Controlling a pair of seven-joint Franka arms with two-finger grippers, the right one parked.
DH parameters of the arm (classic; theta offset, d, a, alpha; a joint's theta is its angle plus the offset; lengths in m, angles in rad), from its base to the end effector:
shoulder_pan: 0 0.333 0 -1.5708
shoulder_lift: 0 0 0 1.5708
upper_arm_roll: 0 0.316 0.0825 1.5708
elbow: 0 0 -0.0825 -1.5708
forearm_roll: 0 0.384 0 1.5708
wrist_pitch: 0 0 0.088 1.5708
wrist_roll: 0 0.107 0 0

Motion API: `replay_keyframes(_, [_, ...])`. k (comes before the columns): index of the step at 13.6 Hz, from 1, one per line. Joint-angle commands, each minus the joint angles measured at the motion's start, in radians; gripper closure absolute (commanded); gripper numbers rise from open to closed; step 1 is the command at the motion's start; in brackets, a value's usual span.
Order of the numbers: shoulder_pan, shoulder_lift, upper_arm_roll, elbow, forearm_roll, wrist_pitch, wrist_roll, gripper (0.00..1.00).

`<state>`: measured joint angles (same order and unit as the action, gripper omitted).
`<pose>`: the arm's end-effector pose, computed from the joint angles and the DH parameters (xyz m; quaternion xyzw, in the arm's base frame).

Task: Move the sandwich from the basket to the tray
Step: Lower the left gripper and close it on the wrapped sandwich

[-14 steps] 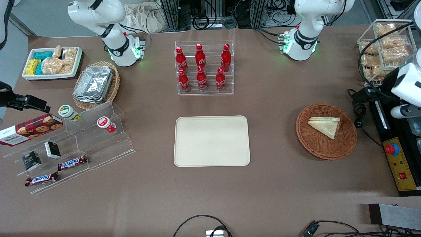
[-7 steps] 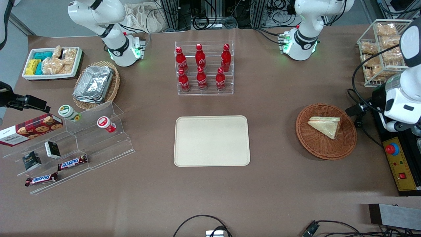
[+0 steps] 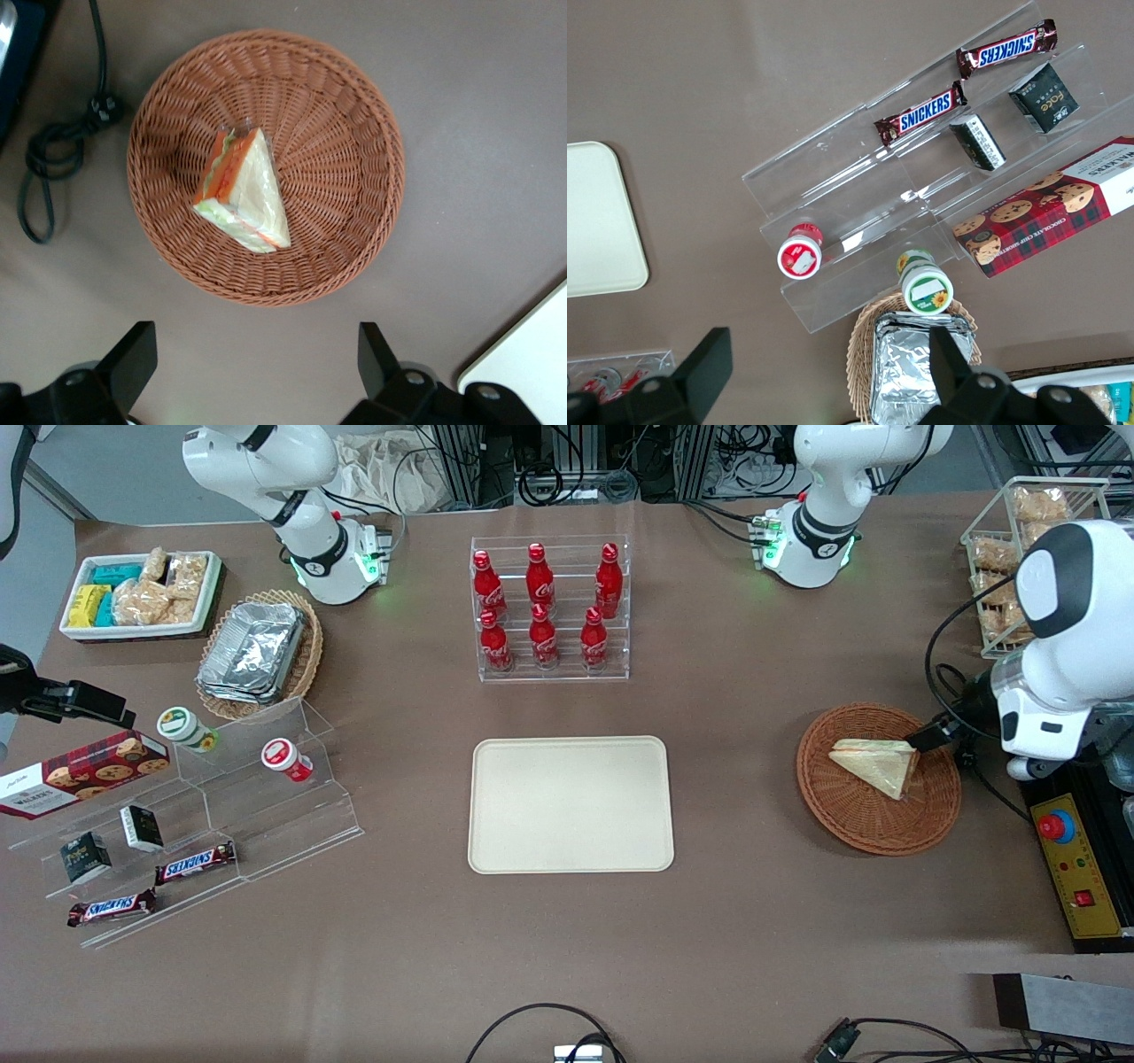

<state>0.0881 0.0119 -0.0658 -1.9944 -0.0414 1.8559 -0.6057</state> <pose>0.5402 0.0089 0.4419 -0.9460 -0.3148 0.0776 0.0027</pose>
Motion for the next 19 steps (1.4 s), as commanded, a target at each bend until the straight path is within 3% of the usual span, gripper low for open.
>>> replay_keyframes(1, [0.021,-0.049,-0.002,-0.085,-0.018,0.072,-0.054,0.00])
replay_keyframes(8, [0.107,-0.052,0.000,-0.211,-0.092,0.261,-0.058,0.00])
replay_keyframes(19, [0.107,0.022,-0.002,-0.340,-0.095,0.505,-0.184,0.00])
